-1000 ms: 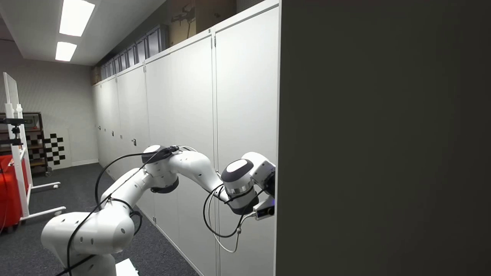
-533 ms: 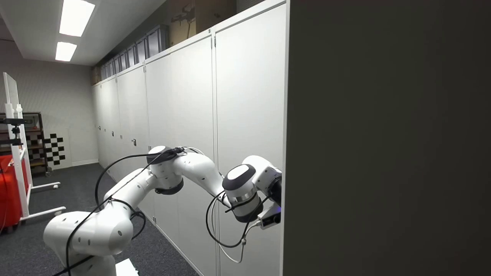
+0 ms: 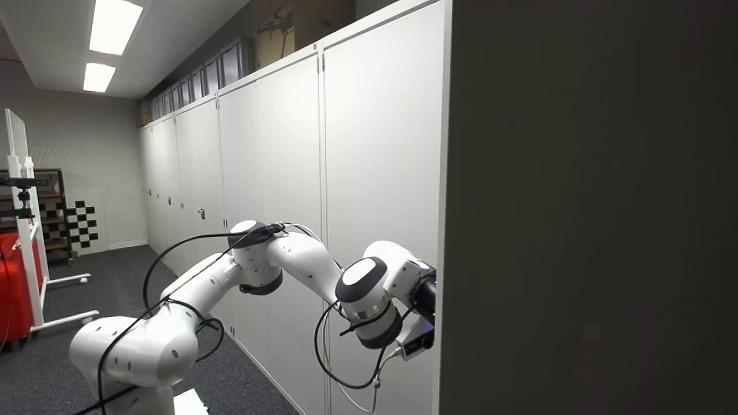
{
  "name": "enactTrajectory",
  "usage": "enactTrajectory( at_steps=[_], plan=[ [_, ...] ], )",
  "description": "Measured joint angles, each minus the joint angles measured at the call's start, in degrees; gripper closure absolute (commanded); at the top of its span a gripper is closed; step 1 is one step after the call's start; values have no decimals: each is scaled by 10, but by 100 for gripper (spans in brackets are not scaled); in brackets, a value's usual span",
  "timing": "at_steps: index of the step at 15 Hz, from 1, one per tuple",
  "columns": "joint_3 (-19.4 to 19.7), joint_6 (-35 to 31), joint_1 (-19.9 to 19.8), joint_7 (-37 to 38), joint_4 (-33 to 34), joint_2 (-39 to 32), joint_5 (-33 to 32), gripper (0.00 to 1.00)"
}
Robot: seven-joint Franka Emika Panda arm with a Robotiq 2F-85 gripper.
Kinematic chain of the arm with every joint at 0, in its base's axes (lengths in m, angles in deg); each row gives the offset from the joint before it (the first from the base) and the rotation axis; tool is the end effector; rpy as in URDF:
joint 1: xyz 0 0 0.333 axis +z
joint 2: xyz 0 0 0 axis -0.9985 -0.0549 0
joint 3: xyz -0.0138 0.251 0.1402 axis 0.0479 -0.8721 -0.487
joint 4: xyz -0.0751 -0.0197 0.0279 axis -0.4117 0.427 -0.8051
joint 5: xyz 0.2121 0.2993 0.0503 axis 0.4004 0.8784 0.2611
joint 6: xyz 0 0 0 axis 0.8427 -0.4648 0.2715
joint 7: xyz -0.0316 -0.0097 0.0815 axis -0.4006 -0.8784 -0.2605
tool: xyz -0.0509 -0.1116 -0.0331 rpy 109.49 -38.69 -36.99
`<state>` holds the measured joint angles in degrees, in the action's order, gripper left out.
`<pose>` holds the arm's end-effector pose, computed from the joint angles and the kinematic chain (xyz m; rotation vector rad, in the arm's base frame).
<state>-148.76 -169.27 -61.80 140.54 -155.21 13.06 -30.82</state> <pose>0.3609 -0.4423 0.4536 0.9717 -1.5565 1.0921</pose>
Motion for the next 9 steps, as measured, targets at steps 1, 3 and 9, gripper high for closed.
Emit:
enactTrajectory(
  at_steps=[1, 3, 9],
  plan=[
    [-2, -9, -5, 0, 0, -1, 6, 100],
    [-3, -22, -7, 0, -2, -1, 16, 100],
    [-4, -30, -6, 0, -3, -5, 45, 100]
  ],
)
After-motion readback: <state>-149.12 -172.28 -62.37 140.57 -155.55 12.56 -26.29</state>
